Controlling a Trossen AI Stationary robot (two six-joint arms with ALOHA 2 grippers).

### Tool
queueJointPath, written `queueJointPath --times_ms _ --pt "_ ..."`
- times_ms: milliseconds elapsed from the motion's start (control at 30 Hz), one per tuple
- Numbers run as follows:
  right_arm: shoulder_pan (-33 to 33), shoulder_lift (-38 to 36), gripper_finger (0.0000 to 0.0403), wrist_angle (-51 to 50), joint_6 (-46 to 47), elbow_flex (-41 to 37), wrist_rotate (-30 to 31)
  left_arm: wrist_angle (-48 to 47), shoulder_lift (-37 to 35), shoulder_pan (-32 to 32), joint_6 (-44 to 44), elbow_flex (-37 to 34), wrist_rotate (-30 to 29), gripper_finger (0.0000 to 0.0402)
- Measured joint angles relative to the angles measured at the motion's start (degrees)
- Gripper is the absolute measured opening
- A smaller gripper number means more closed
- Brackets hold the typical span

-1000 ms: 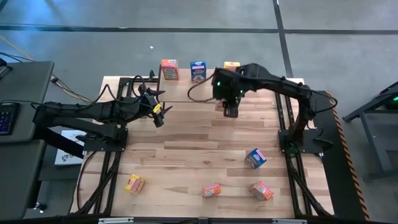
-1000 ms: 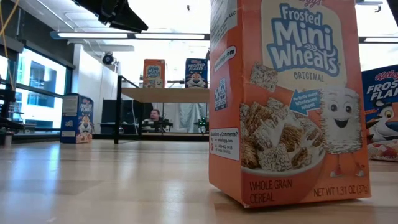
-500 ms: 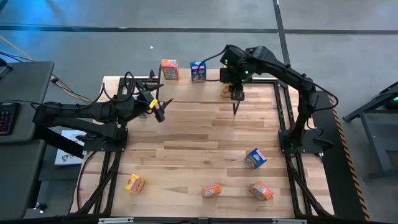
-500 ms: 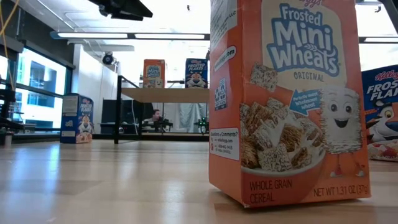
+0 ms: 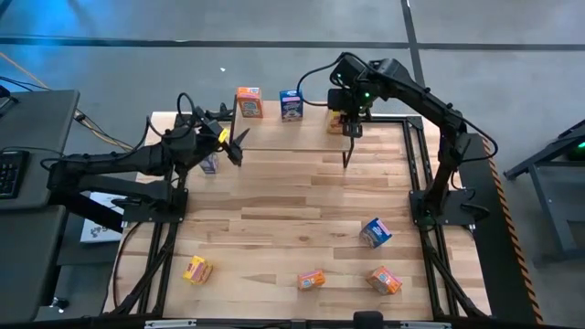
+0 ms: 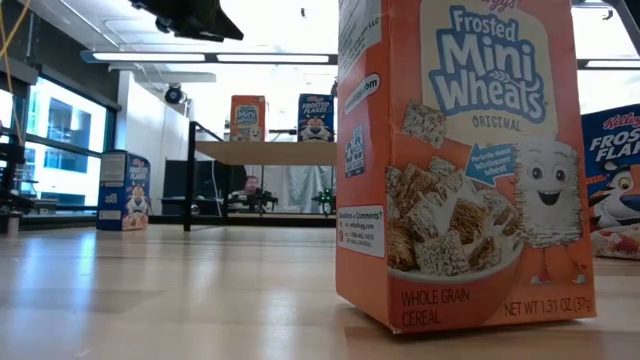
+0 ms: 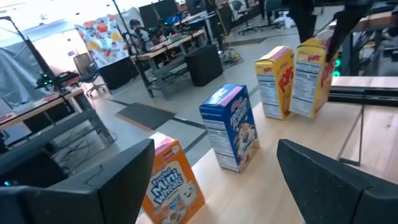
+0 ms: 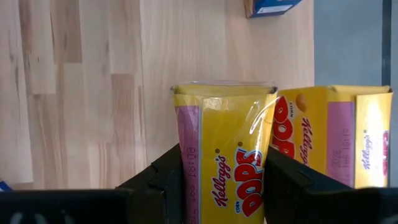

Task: Stack cereal on shelf
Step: Put the right yellow cereal box on the shelf aligned with the other yellow cereal box

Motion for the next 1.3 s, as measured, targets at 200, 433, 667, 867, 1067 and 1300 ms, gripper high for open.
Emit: queueJointPath --times_ms 200,433,667,867,1067,1300 --pt "-0.11 0.0 0.0149 0.57 -1.78 -0.02 -0.83 -0.21 0.0 0.04 0.02 0.0 0.03 0.033" --pt "-0.11 0.0 0.0149 1.15 -1.93 -0.74 -0.83 -0.21 0.0 0.04 0.02 0.0 0.03 0.033" --pt "-0.22 0.11 0.0149 2.78 -2.17 -3.19 0.96 -0.23 0.0 0.02 0.02 -0.02 0.03 0.033" --pt "-0.48 0.11 0.0149 3.97 -2.98 -3.19 1.33 -0.23 0.0 0.02 0.04 -0.02 0.05 0.033" --pt "-0.48 0.48 0.0149 3.59 -2.98 -3.17 1.71 -0.23 0.0 0.02 0.04 -0.03 0.05 0.033" --pt "-0.48 0.48 0.0149 3.5 -2.98 -3.17 1.77 -0.25 0.0 0.02 0.04 -0.04 0.06 0.033"
